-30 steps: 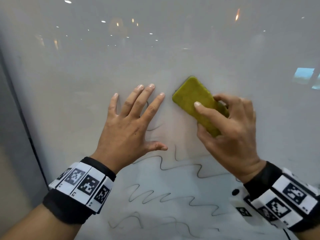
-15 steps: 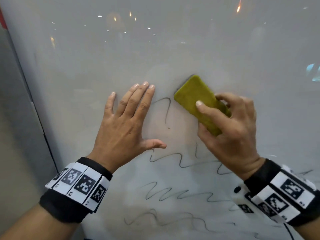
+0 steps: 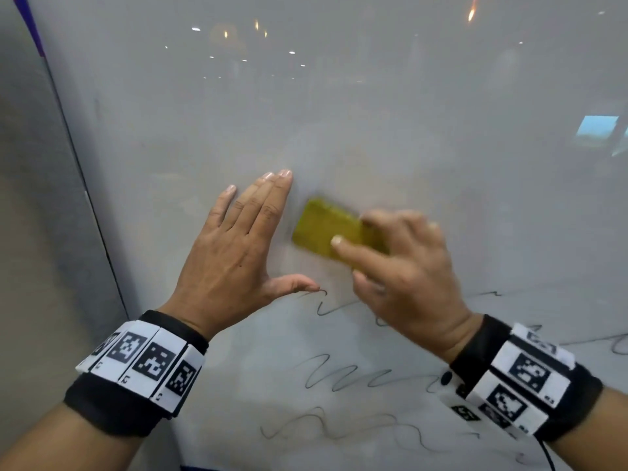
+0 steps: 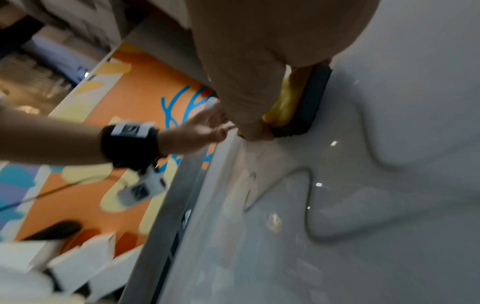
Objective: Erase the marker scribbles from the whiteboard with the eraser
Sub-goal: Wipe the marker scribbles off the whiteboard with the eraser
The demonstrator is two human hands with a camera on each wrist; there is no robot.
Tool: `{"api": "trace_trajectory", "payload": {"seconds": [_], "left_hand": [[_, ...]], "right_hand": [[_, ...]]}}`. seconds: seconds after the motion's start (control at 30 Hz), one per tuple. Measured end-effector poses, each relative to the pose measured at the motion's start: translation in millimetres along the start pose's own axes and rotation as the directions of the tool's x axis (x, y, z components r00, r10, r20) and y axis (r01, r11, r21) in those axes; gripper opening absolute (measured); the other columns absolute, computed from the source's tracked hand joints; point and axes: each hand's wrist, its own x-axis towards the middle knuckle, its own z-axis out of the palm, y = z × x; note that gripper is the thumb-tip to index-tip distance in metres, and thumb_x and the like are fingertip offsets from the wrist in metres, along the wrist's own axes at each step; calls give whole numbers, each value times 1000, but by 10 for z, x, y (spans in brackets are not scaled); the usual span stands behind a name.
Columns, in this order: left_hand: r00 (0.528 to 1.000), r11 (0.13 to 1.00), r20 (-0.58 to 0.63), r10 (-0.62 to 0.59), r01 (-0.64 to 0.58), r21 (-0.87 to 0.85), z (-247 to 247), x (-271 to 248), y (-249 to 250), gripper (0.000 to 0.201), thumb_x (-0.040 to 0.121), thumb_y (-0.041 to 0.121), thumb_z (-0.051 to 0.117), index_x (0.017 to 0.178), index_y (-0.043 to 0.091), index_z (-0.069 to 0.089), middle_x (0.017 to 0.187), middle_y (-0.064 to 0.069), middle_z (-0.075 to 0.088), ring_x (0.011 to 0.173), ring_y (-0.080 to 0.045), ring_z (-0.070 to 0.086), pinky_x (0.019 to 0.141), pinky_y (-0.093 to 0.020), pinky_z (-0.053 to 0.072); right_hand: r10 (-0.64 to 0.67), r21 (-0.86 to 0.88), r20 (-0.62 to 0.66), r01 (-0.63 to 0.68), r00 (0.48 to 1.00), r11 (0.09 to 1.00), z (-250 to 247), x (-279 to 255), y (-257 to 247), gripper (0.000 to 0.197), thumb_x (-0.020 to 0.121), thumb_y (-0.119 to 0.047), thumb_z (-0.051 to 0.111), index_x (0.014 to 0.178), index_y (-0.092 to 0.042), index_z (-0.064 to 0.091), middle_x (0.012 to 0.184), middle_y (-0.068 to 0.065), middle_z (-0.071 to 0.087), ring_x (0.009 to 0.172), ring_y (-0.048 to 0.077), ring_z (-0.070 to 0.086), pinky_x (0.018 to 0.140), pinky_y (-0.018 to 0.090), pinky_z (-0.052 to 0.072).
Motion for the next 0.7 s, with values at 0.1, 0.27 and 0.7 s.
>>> {"api": "trace_trajectory", "payload": {"seconds": [0.1,0.27,0.7], "left_hand": [[1000,1000,15,14,-13,-21,-1,-13,-20,119,73,87,43,154,5,18,159,-7,28,148,-20,24,121,-47,21],[999,999,25,22,-20,-50,-5,-32,-51,121,71,87,44,155,5,16,161,-5,25,149,-17,20,122,-46,17],[993,995,103,51,-60,79,124,-175,-75,121,67,76,62,157,15,9,165,-6,9,152,-21,6,119,-58,15]], "right_hand": [[-139,-4,162,141,977,990,40,-100,-67,44,71,-17,75,114,-29,73,120,10,66,100,34,52,76,42,43],[49,-31,-37,-50,998,998,-165,361,180,41,74,-19,75,113,-30,76,120,8,66,103,32,50,78,43,41],[-28,-26,76,30,997,999,49,-259,-69,39,75,-16,74,112,-28,75,117,12,67,101,33,50,80,44,42]]}}
